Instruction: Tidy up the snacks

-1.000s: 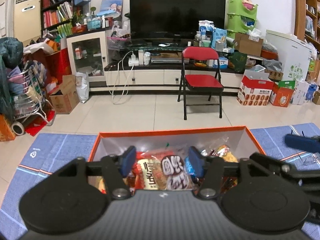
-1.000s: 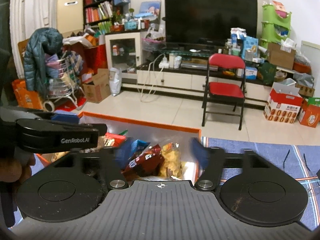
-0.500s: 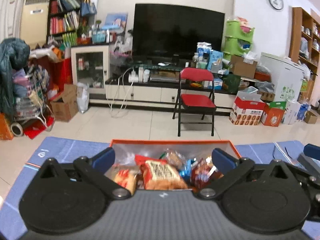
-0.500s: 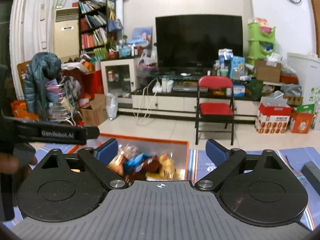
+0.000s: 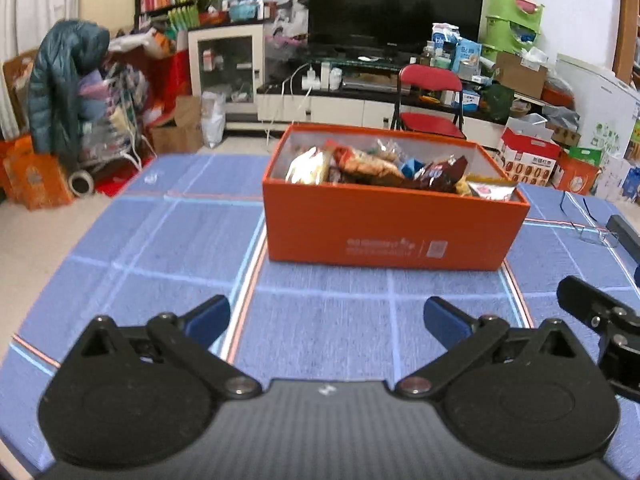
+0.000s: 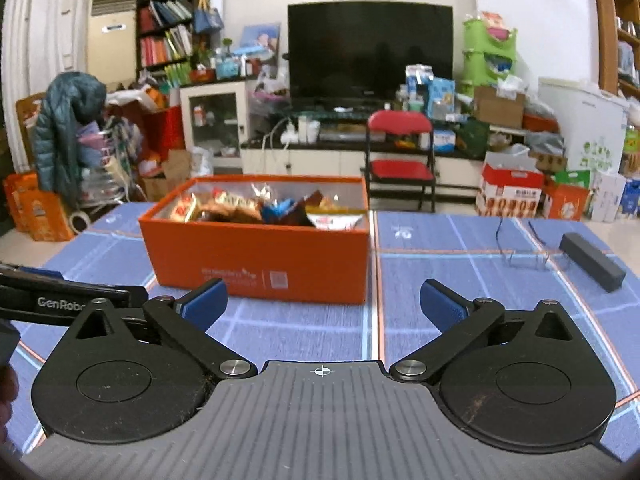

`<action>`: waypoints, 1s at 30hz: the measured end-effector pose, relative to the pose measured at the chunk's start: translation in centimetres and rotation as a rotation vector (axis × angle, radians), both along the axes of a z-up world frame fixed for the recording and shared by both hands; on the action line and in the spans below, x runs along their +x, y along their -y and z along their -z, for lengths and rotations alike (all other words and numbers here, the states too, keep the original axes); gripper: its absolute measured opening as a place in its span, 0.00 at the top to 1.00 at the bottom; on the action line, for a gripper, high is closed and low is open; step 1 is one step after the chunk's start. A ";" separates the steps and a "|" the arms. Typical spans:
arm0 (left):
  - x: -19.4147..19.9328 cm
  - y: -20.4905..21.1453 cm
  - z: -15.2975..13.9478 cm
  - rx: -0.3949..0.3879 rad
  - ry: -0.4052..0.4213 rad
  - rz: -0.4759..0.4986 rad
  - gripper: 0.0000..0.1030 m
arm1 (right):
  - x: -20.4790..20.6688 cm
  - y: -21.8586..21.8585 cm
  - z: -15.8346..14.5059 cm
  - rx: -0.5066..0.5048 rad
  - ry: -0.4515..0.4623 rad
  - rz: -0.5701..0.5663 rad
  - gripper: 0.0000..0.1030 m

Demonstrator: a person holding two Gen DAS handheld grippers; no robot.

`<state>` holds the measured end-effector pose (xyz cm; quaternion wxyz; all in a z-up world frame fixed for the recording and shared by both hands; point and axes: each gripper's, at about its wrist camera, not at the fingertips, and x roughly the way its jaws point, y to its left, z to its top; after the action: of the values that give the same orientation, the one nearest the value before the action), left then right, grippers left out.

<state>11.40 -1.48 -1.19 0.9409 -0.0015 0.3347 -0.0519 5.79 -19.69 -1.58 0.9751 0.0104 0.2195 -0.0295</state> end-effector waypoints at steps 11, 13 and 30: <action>1.3 0.1 0.3 0.095 0.024 -0.007 0.01 | 3.3 -3.5 -3.1 -0.070 0.020 0.038 0.07; 1.4 -0.5 0.4 0.091 0.015 -0.019 0.01 | 3.9 -3.9 -2.7 -0.062 -0.007 0.032 0.07; 1.6 -0.8 -0.3 0.132 0.052 -0.082 0.01 | 4.3 -4.6 -1.2 0.036 -0.026 0.079 0.07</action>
<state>13.02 -0.68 -0.94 0.9486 0.0479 0.3126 0.0089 10.11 -15.12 -0.37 0.9699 0.0363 0.2321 -0.0643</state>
